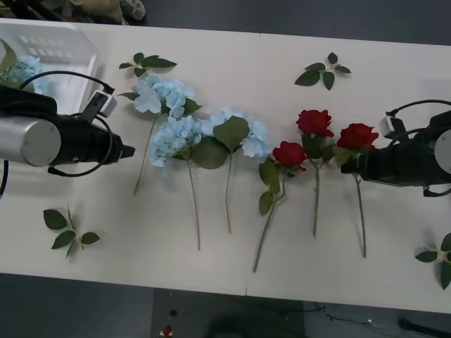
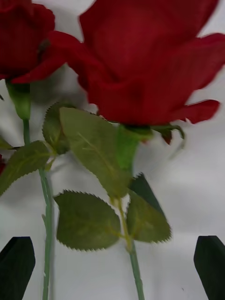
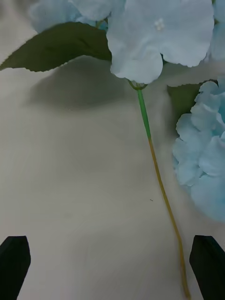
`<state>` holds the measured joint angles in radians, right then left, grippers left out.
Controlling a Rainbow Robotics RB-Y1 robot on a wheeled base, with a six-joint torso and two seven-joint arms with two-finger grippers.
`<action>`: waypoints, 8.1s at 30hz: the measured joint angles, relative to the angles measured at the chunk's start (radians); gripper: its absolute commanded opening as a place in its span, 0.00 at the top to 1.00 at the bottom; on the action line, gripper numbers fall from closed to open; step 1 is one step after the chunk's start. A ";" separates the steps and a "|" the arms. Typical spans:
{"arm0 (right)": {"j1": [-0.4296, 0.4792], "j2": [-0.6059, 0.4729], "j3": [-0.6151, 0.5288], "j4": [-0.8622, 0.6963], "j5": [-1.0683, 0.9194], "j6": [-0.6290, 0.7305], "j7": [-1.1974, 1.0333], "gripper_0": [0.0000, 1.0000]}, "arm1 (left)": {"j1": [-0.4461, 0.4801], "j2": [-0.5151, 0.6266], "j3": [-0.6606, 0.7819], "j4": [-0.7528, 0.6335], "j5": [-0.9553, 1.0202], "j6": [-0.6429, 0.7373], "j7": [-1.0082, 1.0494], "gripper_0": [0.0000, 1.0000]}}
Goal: Put the red flowers into the right box and the blue flowers into the left box
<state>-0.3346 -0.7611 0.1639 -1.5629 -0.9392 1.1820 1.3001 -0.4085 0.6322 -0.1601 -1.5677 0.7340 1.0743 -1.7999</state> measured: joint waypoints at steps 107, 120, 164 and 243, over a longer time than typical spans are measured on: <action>-0.271 -0.229 -0.112 0.706 0.412 -0.307 0.347 0.03 | -0.172 0.356 0.056 0.417 -0.253 -0.043 -0.238 0.26; -0.270 -0.185 -0.112 0.560 0.095 -0.023 0.347 0.00 | -0.172 0.356 0.137 0.398 -0.100 0.052 -0.238 0.24; -0.380 0.214 0.195 0.426 0.119 -0.139 -0.134 0.00 | 0.064 -0.203 -0.114 -0.214 -0.176 0.147 0.682 0.23; -0.457 -0.246 0.002 0.670 0.514 -0.156 0.395 1.00 | -0.271 0.356 0.167 0.386 -0.139 0.360 -0.270 1.00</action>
<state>-0.7920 -1.0076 0.1662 -0.8932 -0.4250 1.0261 1.6950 -0.6798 0.9885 0.0071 -1.1820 0.5948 1.4338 -2.0694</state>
